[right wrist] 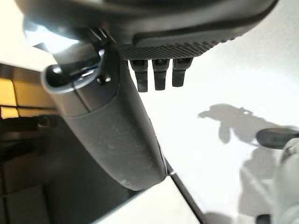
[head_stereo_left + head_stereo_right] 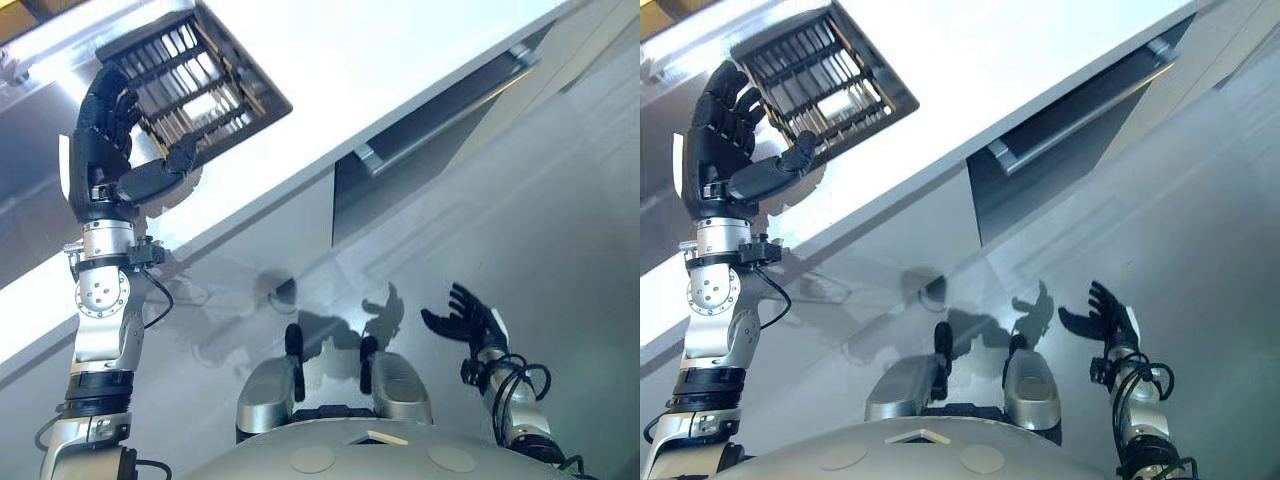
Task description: Pick up plates and place into dishwasher.
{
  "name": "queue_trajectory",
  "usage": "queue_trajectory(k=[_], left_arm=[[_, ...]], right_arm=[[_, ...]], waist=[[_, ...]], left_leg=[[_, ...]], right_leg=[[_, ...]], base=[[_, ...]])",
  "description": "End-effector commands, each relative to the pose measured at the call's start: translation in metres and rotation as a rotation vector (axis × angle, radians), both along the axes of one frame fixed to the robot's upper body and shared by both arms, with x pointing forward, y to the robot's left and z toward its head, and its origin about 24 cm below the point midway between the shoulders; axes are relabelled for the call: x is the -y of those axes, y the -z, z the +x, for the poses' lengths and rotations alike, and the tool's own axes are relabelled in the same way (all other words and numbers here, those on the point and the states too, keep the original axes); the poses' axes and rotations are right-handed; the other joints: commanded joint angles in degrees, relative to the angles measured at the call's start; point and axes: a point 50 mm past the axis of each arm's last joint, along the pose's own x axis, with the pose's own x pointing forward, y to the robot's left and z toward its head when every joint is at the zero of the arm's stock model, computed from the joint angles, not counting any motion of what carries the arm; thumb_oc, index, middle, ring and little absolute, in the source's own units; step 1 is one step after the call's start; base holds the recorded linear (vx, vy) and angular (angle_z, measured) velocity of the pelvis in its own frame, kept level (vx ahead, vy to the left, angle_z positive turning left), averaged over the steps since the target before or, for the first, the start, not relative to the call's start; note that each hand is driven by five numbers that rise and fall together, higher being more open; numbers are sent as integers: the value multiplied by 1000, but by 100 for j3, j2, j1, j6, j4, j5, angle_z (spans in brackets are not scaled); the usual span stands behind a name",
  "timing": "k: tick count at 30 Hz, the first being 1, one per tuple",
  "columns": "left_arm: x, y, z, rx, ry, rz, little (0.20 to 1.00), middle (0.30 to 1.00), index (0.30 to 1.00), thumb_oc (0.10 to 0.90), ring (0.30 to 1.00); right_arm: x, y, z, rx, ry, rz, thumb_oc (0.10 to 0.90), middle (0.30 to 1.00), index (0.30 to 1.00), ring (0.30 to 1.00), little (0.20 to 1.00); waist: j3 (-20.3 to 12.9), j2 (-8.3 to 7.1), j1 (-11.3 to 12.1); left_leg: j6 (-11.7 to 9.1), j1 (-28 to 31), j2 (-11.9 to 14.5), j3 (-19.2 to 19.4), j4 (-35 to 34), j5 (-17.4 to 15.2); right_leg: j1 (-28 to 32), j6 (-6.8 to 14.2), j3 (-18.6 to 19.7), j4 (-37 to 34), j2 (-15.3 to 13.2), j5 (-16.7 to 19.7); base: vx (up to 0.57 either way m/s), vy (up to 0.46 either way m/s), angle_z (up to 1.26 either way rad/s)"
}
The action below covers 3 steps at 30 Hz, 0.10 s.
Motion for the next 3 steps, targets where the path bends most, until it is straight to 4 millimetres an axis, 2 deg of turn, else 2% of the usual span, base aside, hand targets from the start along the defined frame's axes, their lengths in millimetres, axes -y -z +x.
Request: queue_trajectory(k=[1,3], left_arm=[[-3,-36,0,167,-2,38,900,900,900,800,900],[-1,-33,3,153,3,19,900,900,900,800,900]], right_arm=[[-3,-3,13,14,-99,-40,800,900,900,900,900],[-6,7,4,-62,-131,-45,800,900,900,900,900]], waist=[[-559,21,13],[-644,-1,42]], left_leg=[[267,144,-337,176,269,-703],[246,237,-297,173,121,-668]], right_leg=[[117,22,-28,-640,204,532],[219,45,-51,-746,235,553]], base=[[-36,-48,2],[-53,-56,2]])
